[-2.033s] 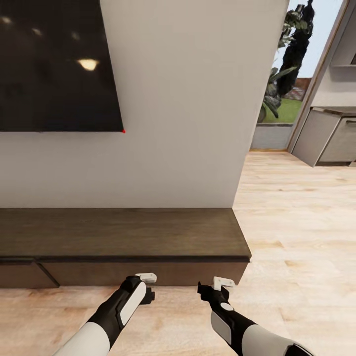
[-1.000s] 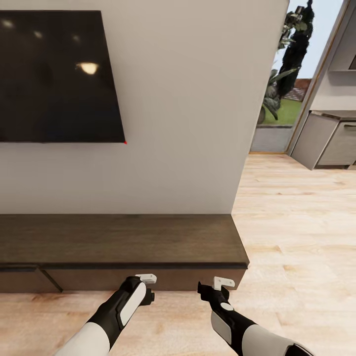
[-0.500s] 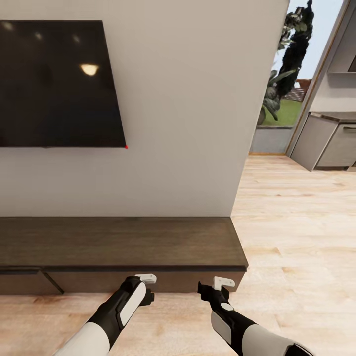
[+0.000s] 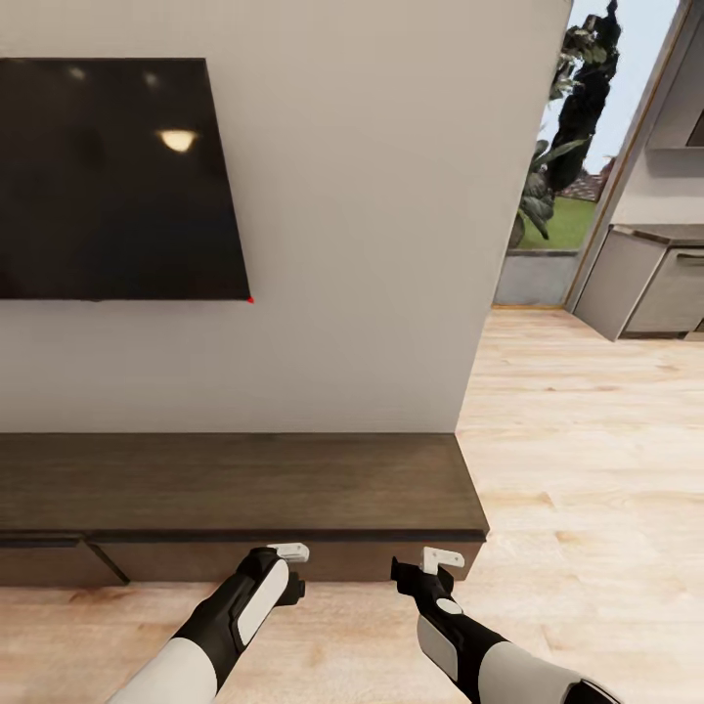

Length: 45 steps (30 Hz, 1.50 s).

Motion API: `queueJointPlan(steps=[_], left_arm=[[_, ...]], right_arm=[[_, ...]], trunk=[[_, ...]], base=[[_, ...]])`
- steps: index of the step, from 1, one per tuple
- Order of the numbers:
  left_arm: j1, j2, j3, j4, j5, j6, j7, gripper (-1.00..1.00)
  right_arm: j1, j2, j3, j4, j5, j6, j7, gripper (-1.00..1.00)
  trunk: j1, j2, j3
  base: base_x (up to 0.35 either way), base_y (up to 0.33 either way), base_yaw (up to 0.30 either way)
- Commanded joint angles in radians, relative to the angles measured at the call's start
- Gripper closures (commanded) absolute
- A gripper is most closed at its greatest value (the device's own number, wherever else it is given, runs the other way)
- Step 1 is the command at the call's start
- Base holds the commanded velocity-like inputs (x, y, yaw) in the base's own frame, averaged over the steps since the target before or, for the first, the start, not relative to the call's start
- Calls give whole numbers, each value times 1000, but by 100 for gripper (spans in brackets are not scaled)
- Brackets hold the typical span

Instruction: Place each of the two pumpkins and all three candles from the living room inside a cabinet in the living room (use any cabinet), then make sure every cabinet is closed, and position the cauldron so it is next to a table in the living room.

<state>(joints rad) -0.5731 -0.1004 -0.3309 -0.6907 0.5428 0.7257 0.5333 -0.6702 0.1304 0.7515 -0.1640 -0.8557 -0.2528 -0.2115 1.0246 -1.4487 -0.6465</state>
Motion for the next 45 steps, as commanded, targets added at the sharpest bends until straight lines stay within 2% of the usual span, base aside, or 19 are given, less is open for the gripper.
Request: queueJointPlan(steps=[1, 40, 45], left_arm=[[-1, 1, -4, -1, 10, 1, 10, -100], [-1, 1, -5, 12, 9, 1, 10, -100], [-5, 4, -4, 36, 7, -3, 10, -100]], right_arm=[[-1, 0, 9, 0, -8, -3, -5, -100], [-1, -1, 8, 0, -8, 0, -5, -100], [0, -1, 8, 0, -8, -1, -5, -100]], trunk=[[-4, 7, 2], [-153, 280, 125], [-173, 315, 140]], base=[[0, 0, 0], [0, 0, 0], [0, 0, 0]])
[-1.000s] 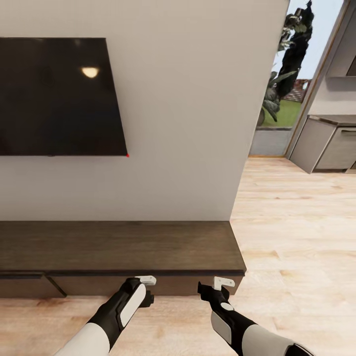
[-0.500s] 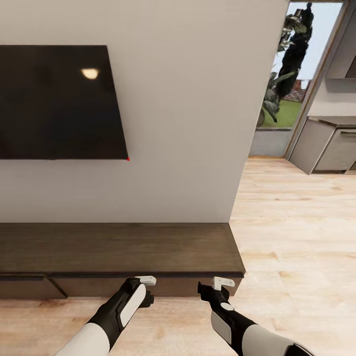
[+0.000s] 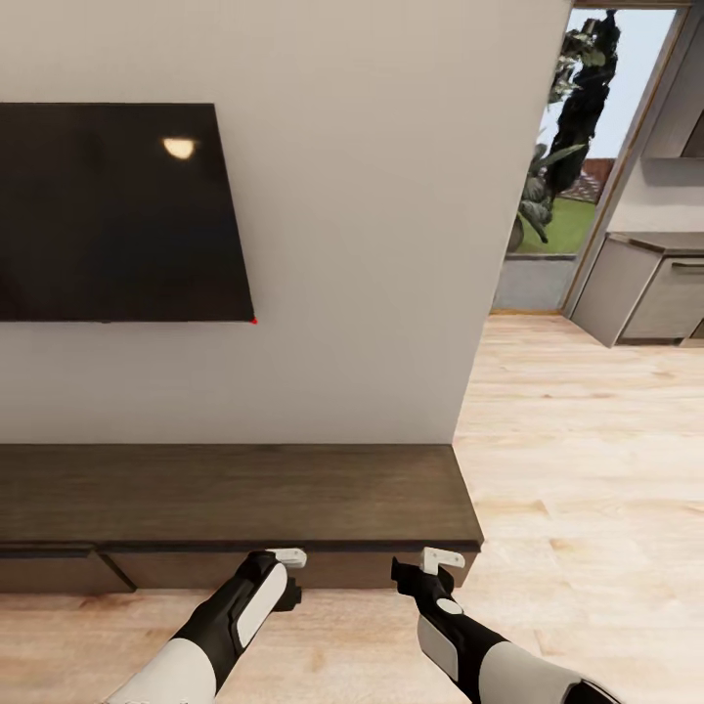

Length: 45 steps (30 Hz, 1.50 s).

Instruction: Place each of the two pumpkins and all three candles from the living room inside a cabinet in the living room (use any cabinet), then make sure every cabinet is closed, and position the cauldron so it is next to a table in the living room.

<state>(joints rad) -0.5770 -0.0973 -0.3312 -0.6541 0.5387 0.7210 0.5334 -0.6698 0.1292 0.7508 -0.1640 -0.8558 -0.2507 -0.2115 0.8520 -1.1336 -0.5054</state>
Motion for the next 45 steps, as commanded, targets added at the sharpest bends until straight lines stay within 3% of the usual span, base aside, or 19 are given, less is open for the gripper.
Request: queueJointPlan(steps=[1, 10, 13, 15, 18, 23, 26, 30, 36, 45], left_arm=[[-2, 2, -4, 5, 10, 0, 10, -100], [-5, 26, -3, 17, 3, -5, 20, -100], [-5, 37, -1, 58, 5, -23, 22, -100], [-4, 52, -1, 139, 10, -84, 14, -100], [-4, 60, -7, 303, 11, -237, 7, -100], [2, 72, -15, 480, 6, -390, -18, -100], [6, 85, -17, 567, 1, -468, -115, -100], [18, 101, -20, 608, -2, -514, -188, -100], [90, 111, -23, 618, -4, -592, -211, -100], [178, 110, -23, 628, -2, -633, -237, -100]], right_arm=[[-1, 0, 9, 0, -8, -3, -4, -100], [-1, 3, 14, 0, -8, 12, -5, -100], [-1, 3, 14, 0, -8, 14, -4, -100], [-1, 3, 15, 0, -7, 14, -5, -100], [-2, 2, 16, 0, -4, 15, -5, -100], [-2, 3, 15, 5, -8, 12, -2, -100], [7, 2, 15, 14, -10, 7, -1, -100], [80, 2, 14, 27, -10, 5, 0, -100], [146, 1, 13, 62, -11, 3, 0, -100], [170, 1, 12, 176, -14, 11, -2, -100]], trunk=[[-4, 7, 2], [-38, 70, 30], [-50, 91, 40], [-58, 105, 46], [-69, 126, 56], [-88, 161, 71], [-100, 182, 81], [-115, 210, 93], [-138, 252, 112], [-173, 315, 140]], base=[[0, 0, 0], [0, 0, 0], [0, 0, 0], [0, 0, 0], [0, 0, 0], [0, 0, 0], [0, 0, 0], [0, 0, 0], [0, 0, 0], [0, 0, 0]])
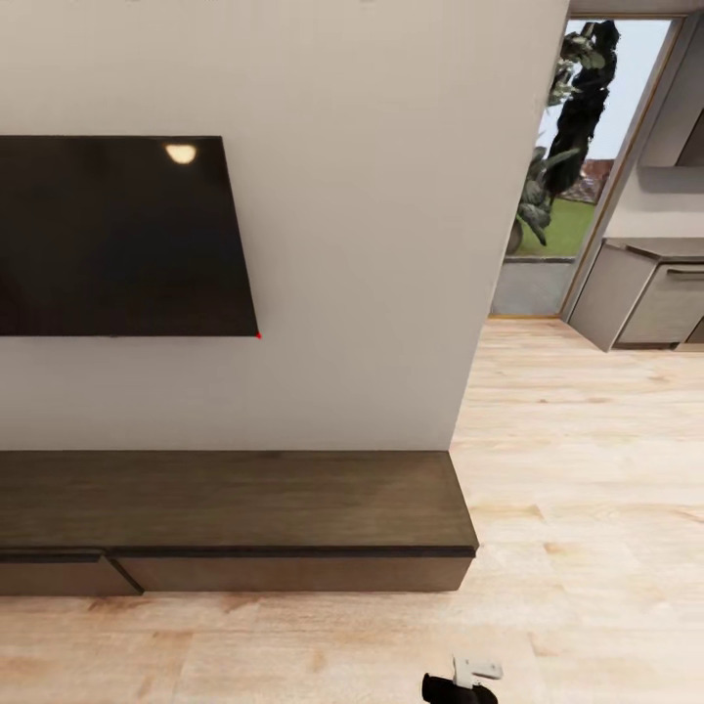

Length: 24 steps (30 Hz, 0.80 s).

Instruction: Place each of the two pumpkins and all three candles from the living room inside a cabinet in the living room (use any cabinet), then make sure every cabinet is closed, and position the cauldron so it is next to a table in the living room.

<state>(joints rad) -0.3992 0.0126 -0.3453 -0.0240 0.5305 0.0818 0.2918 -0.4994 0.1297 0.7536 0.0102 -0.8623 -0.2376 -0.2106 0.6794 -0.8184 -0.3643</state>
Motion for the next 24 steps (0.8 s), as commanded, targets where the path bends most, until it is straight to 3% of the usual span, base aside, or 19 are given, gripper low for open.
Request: queueJointPlan(steps=[1, 5, 18, 24], left_arm=[[10, 1, -9, -1, 6, 6, 1, -100], [47, 3, -10, 3, 5, -6, -3, -100], [133, 26, -11, 4, 6, -66, -5, -100], [159, 29, -12, 4, 5, -71, -5, -100]], right_arm=[[0, 1, 9, 8, -12, -1, -3, -100], [21, 1, 9, 31, -39, 2, -4, -100], [150, 0, 6, 38, -63, -4, -9, -100], [185, -30, 2, 40, -82, -8, -15, -100]], trunk=[[-4, 6, 2], [-19, 34, 15], [-69, 125, 55], [-92, 167, 74]], base=[[0, 0, 0], [0, 0, 0], [0, 0, 0], [0, 0, 0]])
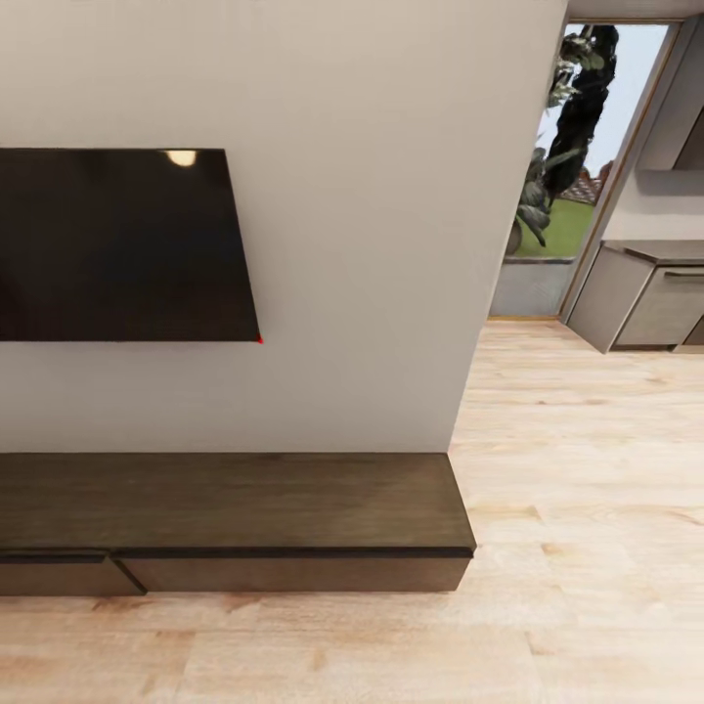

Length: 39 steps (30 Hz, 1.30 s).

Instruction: Place each of the two pumpkins and all three candles from the living room inside a cabinet in the living room (use any cabinet), then make sure every cabinet is closed, and position the cauldron so it is next to a table in the living room.

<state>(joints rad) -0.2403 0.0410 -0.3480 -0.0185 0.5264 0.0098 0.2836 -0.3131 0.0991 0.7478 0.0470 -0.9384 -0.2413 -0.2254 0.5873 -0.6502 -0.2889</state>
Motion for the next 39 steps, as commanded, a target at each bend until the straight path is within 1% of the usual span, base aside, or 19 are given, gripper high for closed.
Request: queueJointPlan(steps=[1, 4, 10, 14, 20, 33, 39], left_arm=[[3, 0, -9, -1, 9, 0, 3, -100], [7, 0, -9, -1, 9, -4, 3, -100], [11, 0, -9, -1, 10, -5, 3, -100], [13, 0, -9, -1, 10, -5, 3, -100], [33, -2, -13, -1, 10, -5, 3, -100], [36, 0, -12, -3, 14, -5, 5, -100], [36, -12, -13, -3, 21, -5, 5, -100]], right_arm=[[2, -6, 8, 3, -7, -4, -1, -100], [7, -22, 7, 4, -8, -4, -1, -100], [20, -44, 6, 5, -8, -4, -2, -100], [42, -49, 6, 4, -8, -1, -1, -100], [81, -51, 7, 4, -5, 5, 6, -100], [89, -50, 8, 1, 0, 38, 6, -100], [89, -49, 7, -2, -2, 38, 4, -100]], trunk=[[-4, 6, 2], [-15, 27, 11], [-38, 69, 30], [-54, 97, 43], [-77, 139, 62], [-77, 139, 62], [-77, 139, 62]], base=[[0, 0, 0], [0, 0, 0], [0, 0, 0], [0, 0, 0], [0, 0, 0], [0, 0, 0], [0, 0, 0]])
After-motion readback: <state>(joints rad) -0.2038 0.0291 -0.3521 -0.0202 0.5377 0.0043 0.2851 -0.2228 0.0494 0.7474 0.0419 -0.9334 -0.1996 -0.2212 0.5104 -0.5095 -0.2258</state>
